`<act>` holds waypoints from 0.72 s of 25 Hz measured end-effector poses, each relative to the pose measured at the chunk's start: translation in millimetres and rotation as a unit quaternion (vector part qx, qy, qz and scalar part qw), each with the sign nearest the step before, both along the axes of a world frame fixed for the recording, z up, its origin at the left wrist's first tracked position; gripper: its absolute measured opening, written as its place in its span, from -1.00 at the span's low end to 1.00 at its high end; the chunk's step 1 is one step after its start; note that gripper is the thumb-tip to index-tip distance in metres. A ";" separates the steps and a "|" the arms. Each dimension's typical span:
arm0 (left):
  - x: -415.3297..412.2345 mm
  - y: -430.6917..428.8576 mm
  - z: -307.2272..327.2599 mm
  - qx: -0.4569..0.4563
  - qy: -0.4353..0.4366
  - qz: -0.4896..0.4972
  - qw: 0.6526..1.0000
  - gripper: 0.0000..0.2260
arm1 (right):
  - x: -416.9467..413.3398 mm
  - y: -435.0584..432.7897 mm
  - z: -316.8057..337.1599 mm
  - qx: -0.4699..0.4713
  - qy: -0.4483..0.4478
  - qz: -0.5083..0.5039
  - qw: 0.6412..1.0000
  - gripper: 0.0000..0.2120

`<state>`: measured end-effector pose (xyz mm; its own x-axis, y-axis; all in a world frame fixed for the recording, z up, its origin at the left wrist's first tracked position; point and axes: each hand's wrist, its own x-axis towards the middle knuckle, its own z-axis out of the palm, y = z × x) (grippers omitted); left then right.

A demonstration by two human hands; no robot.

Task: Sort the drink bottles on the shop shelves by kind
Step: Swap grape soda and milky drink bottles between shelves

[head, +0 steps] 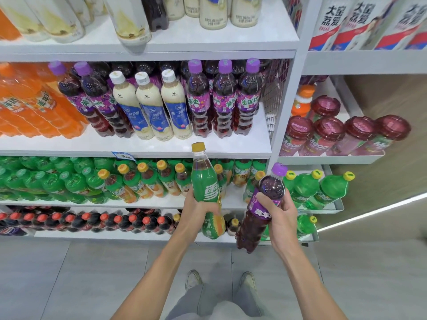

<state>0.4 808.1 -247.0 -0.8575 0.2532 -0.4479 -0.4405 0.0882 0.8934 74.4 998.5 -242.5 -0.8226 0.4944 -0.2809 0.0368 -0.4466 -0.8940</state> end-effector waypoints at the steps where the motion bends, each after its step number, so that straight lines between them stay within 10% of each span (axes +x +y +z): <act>1: -0.4 2.6 -6.4 -0.009 -0.003 0.002 1.000 -0.37 | 0.2 2.7 3.2 0.003 0.008 0.002 1.000 -0.50; 18: -15.6 90.7 -96.4 -0.143 0.074 0.044 0.986 -0.47 | -7.2 49.0 3.9 0.005 0.012 -0.004 1.000 -0.57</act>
<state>-15.1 898.8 -343.5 -0.9318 0.0562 -0.3586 -0.3245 0.3138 0.8923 67.2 1047.5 -238.7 -0.8249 0.5038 -0.2565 0.0118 -0.4384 -0.8987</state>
